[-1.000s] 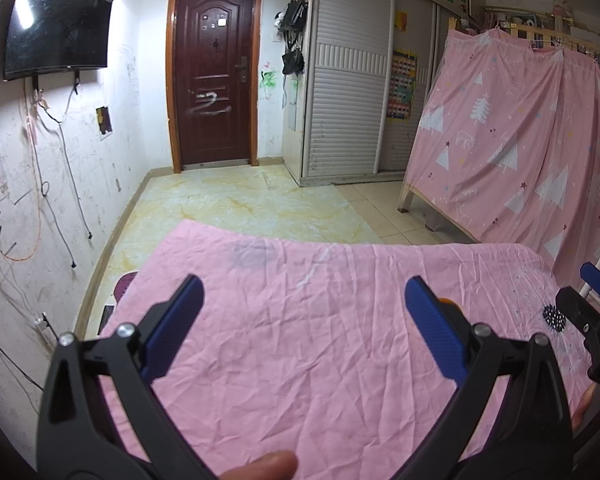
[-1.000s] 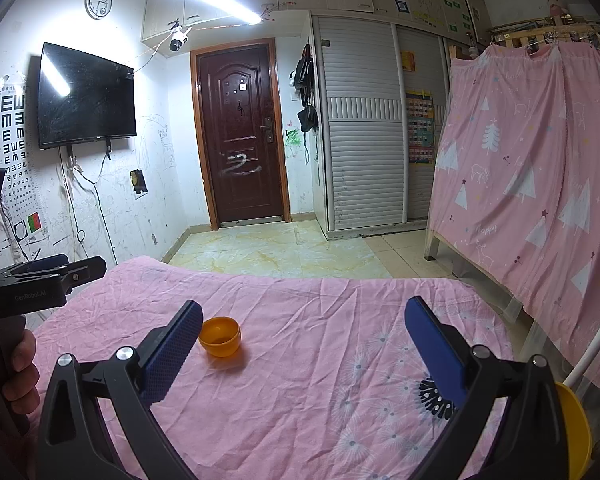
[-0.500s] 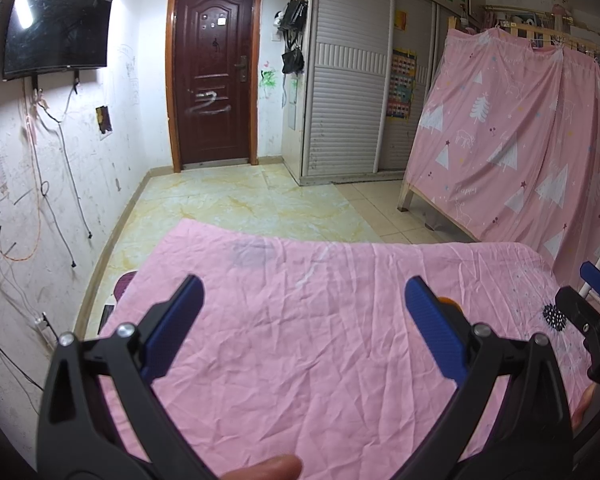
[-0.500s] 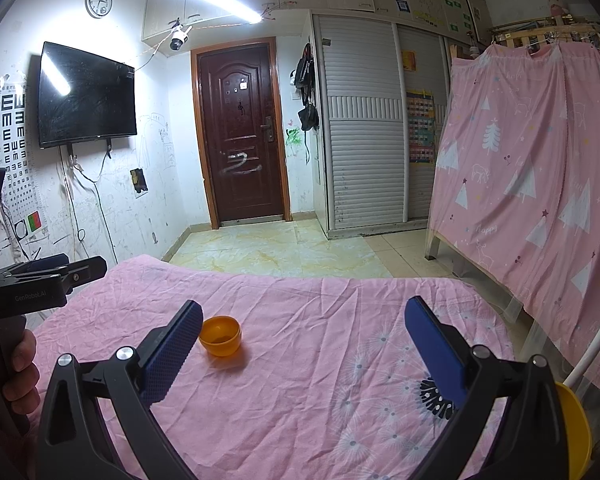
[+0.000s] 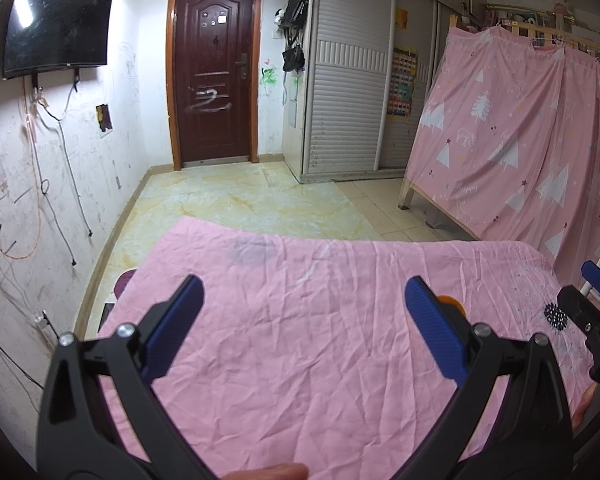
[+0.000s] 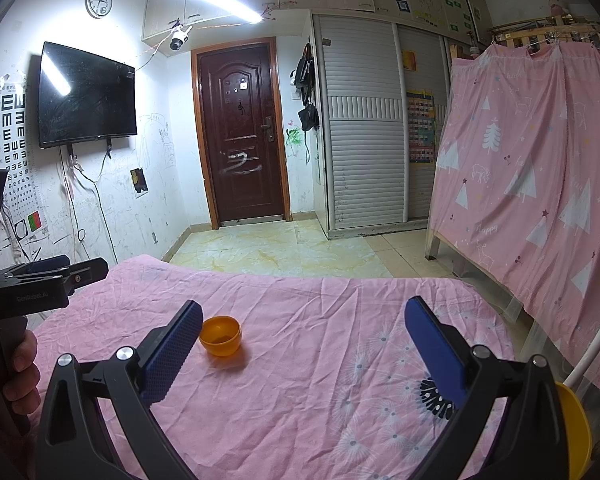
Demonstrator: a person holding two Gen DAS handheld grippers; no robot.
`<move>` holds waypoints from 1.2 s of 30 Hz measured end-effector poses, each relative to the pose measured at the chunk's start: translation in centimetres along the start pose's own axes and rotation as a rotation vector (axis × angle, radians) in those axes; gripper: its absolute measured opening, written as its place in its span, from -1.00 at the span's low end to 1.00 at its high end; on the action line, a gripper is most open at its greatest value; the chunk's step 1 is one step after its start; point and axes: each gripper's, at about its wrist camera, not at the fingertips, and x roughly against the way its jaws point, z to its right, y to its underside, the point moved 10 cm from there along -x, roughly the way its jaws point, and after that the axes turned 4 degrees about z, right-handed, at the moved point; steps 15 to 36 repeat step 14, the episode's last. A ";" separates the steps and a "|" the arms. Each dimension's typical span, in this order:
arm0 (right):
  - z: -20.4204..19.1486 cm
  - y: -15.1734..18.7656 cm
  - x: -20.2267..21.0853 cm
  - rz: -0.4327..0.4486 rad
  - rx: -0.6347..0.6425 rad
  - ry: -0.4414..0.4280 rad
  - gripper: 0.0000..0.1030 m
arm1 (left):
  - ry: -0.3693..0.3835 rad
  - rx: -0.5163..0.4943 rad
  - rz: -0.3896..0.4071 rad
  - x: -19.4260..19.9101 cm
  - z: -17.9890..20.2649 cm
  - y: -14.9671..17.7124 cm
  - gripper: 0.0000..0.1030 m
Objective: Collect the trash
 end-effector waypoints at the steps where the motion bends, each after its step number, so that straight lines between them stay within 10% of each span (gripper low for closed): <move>1: 0.0 0.0 0.0 -0.001 0.000 0.000 0.83 | 0.004 0.000 0.001 0.0 0.0 0.0 0.87; 36: 0.0 0.0 0.0 -0.001 0.000 0.000 0.83 | 0.002 -0.010 -0.002 0.0 0.5 0.4 0.87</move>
